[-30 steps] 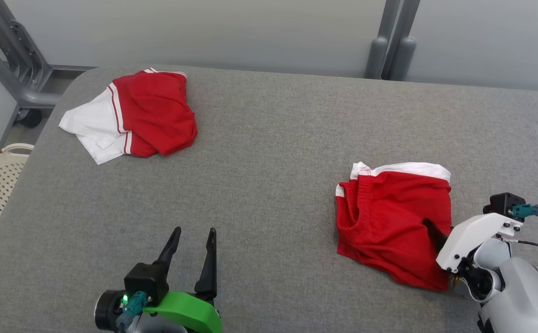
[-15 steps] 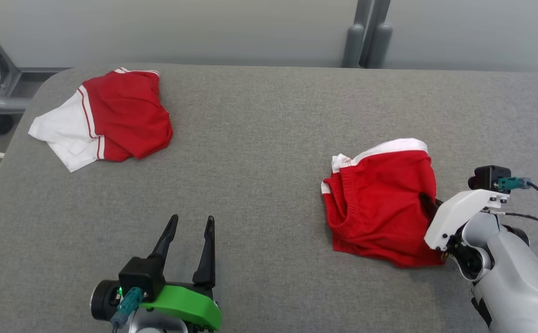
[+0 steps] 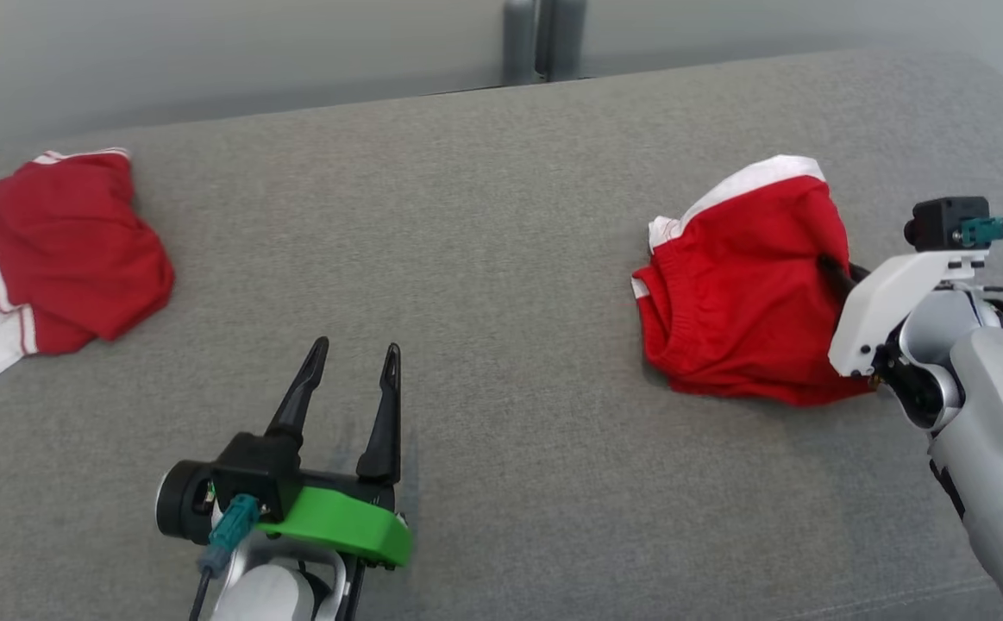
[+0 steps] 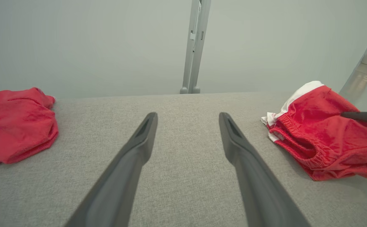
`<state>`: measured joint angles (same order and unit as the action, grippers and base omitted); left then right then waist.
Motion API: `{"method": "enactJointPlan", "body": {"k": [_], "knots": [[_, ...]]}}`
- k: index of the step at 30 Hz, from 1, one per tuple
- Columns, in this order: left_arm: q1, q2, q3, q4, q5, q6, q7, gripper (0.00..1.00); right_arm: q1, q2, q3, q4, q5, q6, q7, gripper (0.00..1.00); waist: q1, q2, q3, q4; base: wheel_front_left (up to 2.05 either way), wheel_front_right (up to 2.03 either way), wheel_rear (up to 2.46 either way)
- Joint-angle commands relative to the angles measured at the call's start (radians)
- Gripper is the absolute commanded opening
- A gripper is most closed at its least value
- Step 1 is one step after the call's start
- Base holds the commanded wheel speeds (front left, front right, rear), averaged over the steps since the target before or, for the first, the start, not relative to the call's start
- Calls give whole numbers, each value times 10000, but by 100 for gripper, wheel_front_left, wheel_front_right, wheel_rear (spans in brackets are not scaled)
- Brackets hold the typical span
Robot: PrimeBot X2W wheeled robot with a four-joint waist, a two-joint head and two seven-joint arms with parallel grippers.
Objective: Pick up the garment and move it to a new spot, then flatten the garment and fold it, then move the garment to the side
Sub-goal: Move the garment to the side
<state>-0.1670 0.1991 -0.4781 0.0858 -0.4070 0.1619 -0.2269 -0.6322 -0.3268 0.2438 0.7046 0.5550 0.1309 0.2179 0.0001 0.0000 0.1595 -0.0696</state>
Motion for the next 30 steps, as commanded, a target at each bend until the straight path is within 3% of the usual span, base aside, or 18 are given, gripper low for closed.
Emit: {"method": "enactJointPlan", "body": {"k": [1, 7, 12, 19, 30], "knots": [[-267, 97, 13, -59, 133, -21, 34, 100, -221, -26, 21, -19, 43, -3, -96, 0, -1, 0, 799, -1258, 0, 0, 0], [-765, 240, -122, -167, 314, -92, 270, 100, -929, 139, 134, 200, 122, -3, -463, 0, -1, 0, 1319, -2474, 0, 0, 0], [-1053, 205, -278, -177, 432, -125, 406, 100, -1250, 210, 252, 522, 199, -3, -772, 0, -1, 0, 1491, -2925, 0, 0, 0], [-1154, 334, -264, -225, 442, -71, 487, 100, -1503, 154, 266, 945, 238, -3, -1146, 0, -1, 0, 1634, -2851, 0, 0, 0], [-1235, 537, -175, -502, 478, 92, 561, 100, -2500, -366, 25, 2146, -265, -3, -1934, 0, -1, 0, 2029, -1861, 0, 0, 0]]}}
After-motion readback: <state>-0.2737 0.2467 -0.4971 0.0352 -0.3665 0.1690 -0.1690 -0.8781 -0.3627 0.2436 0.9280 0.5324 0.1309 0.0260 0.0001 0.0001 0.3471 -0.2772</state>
